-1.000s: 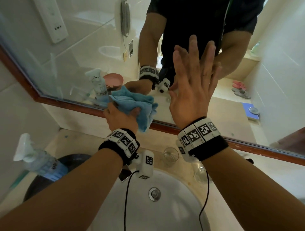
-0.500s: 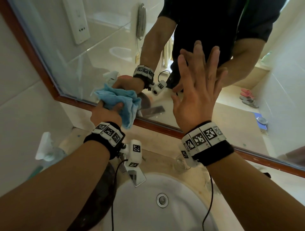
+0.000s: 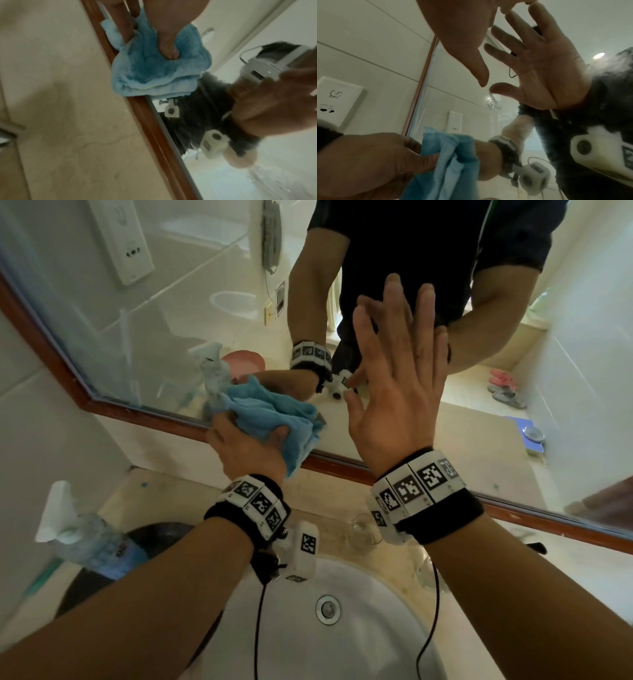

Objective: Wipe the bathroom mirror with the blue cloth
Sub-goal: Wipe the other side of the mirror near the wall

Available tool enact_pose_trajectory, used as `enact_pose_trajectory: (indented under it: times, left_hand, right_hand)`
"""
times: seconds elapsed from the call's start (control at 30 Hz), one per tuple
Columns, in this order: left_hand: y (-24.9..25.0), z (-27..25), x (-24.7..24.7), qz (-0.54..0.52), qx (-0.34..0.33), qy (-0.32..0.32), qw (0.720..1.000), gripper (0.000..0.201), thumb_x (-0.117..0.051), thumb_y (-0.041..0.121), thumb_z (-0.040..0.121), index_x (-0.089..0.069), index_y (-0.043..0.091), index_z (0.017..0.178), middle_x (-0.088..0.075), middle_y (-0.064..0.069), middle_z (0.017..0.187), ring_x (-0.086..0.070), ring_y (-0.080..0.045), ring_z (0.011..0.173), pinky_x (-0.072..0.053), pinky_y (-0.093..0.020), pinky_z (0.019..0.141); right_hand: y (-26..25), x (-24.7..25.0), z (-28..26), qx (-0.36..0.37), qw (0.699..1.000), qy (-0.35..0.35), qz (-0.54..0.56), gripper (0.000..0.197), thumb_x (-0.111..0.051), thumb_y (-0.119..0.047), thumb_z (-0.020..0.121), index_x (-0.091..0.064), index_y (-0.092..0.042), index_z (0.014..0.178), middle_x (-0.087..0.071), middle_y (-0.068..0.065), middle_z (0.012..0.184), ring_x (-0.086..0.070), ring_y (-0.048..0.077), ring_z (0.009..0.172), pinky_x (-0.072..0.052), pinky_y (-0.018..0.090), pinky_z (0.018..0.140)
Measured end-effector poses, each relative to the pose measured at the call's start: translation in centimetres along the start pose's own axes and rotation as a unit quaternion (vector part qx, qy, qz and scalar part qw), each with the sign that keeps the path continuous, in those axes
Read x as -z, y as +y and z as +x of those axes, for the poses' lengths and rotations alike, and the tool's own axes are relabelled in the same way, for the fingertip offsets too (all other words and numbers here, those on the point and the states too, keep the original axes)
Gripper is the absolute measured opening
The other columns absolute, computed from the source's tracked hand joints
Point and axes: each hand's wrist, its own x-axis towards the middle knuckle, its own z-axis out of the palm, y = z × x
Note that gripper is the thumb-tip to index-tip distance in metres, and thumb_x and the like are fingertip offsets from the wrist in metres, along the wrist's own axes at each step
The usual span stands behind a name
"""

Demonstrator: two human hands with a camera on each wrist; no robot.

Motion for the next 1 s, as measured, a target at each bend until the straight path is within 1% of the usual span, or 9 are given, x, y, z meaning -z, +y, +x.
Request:
enact_pose_trajectory:
  times: [0.1, 0.27, 0.4, 0.53, 0.7, 0.77, 0.87, 0.93, 1.0]
  left_hand:
    - [0.8, -2.6, -1.3, 0.022, -0.018, -0.019, 0.999, 0.083, -0.091, 0.03, 0.062, -0.045, 0.007, 0.127, -0.044, -0.014, 0.132, -0.049, -0.029, 0.115, -0.048, -0.042, 0.087]
    - [1.6, -4.8, -2.4, 0.028, -0.022, -0.034, 0.999, 0.083, -0.09, 0.032, 0.062, -0.044, 0.008, 0.126, -0.042, -0.012, 0.133, -0.05, -0.03, 0.115, -0.048, -0.043, 0.086]
    - [2.1, -5.2, -2.5, 0.019, -0.006, -0.036, 0.999, 0.083, -0.09, 0.03, 0.063, -0.043, 0.009, 0.129, -0.041, -0.012, 0.135, -0.051, -0.03, 0.118, -0.046, -0.039, 0.091]
    - [2.5, -4.5, -2.3, 0.003, 0.029, -0.032, 0.999, 0.083, -0.087, 0.03, 0.069, -0.043, 0.01, 0.136, -0.041, -0.009, 0.14, -0.048, -0.026, 0.125, -0.042, -0.034, 0.099]
    - [1.4, -2.0, -1.4, -0.015, 0.06, -0.007, 0.998, 0.078, -0.087, 0.034, 0.069, -0.052, 0.011, 0.135, -0.045, -0.006, 0.139, -0.051, -0.025, 0.125, -0.043, -0.034, 0.103]
    - [0.7, -0.5, -0.7, 0.002, 0.061, -0.003, 0.998, 0.076, -0.086, 0.035, 0.071, -0.054, 0.011, 0.135, -0.045, -0.007, 0.141, -0.047, -0.023, 0.126, -0.037, -0.025, 0.102]
    - [-0.3, 2.2, 0.6, 0.001, 0.066, 0.001, 0.998, 0.071, -0.085, 0.038, 0.072, -0.057, 0.013, 0.132, -0.05, -0.007, 0.139, -0.048, -0.018, 0.123, -0.032, -0.011, 0.091]
    - [-0.9, 3.6, 1.3, 0.007, 0.062, -0.001, 0.998, 0.07, -0.085, 0.043, 0.068, -0.062, 0.013, 0.127, -0.056, -0.008, 0.133, -0.055, -0.02, 0.119, -0.037, -0.015, 0.095]
    - [-1.4, 4.6, 1.9, 0.02, 0.052, 0.002, 0.998, 0.067, -0.085, 0.049, 0.064, -0.067, 0.013, 0.118, -0.065, -0.008, 0.121, -0.061, -0.025, 0.111, -0.048, -0.03, 0.097]
  right_hand:
    - [0.9, 0.5, -0.7, -0.008, 1.0, -0.003, 0.001, 0.083, -0.074, -0.007, 0.071, -0.039, -0.016, 0.146, -0.026, 0.014, 0.156, -0.015, 0.043, 0.144, -0.017, 0.058, 0.113]
    - [2.2, 1.3, -1.8, -0.02, 1.0, -0.01, 0.012, 0.081, -0.073, -0.007, 0.073, -0.04, -0.016, 0.146, -0.025, 0.013, 0.157, -0.014, 0.043, 0.145, -0.016, 0.06, 0.112]
    - [1.7, 1.3, -1.7, -0.004, 1.0, -0.012, 0.008, 0.087, -0.075, -0.004, 0.068, -0.04, -0.017, 0.146, -0.027, 0.014, 0.156, -0.014, 0.044, 0.143, -0.015, 0.062, 0.112]
    - [0.4, 1.1, -0.7, 0.018, 1.0, -0.014, 0.012, 0.085, -0.078, -0.009, 0.071, -0.039, -0.017, 0.147, -0.028, 0.014, 0.156, -0.013, 0.043, 0.143, -0.011, 0.062, 0.114]
    - [-1.1, 0.3, 0.4, 0.012, 0.999, -0.034, -0.021, 0.094, -0.078, -0.011, 0.069, -0.031, -0.022, 0.15, -0.021, 0.01, 0.159, -0.009, 0.042, 0.145, -0.006, 0.062, 0.115]
    - [-1.6, -0.1, 0.8, 0.002, 0.998, -0.035, -0.043, 0.096, -0.076, -0.009, 0.069, -0.028, -0.024, 0.151, -0.018, 0.009, 0.16, -0.008, 0.043, 0.145, -0.005, 0.064, 0.113]
    - [-2.4, -0.7, 1.2, -0.01, 0.996, -0.046, -0.071, 0.102, -0.077, -0.011, 0.068, -0.021, -0.027, 0.153, -0.012, 0.006, 0.161, -0.005, 0.044, 0.145, -0.004, 0.067, 0.112]
    - [-2.7, -1.0, 1.3, -0.012, 0.995, -0.047, -0.084, 0.107, -0.077, -0.01, 0.067, -0.015, -0.029, 0.153, -0.01, 0.005, 0.162, -0.004, 0.045, 0.145, -0.003, 0.069, 0.11]
    - [-2.8, -1.3, 1.4, -0.012, 0.994, -0.042, -0.097, 0.108, -0.076, -0.009, 0.068, -0.013, -0.029, 0.153, -0.01, 0.005, 0.161, -0.005, 0.046, 0.144, -0.003, 0.07, 0.109]
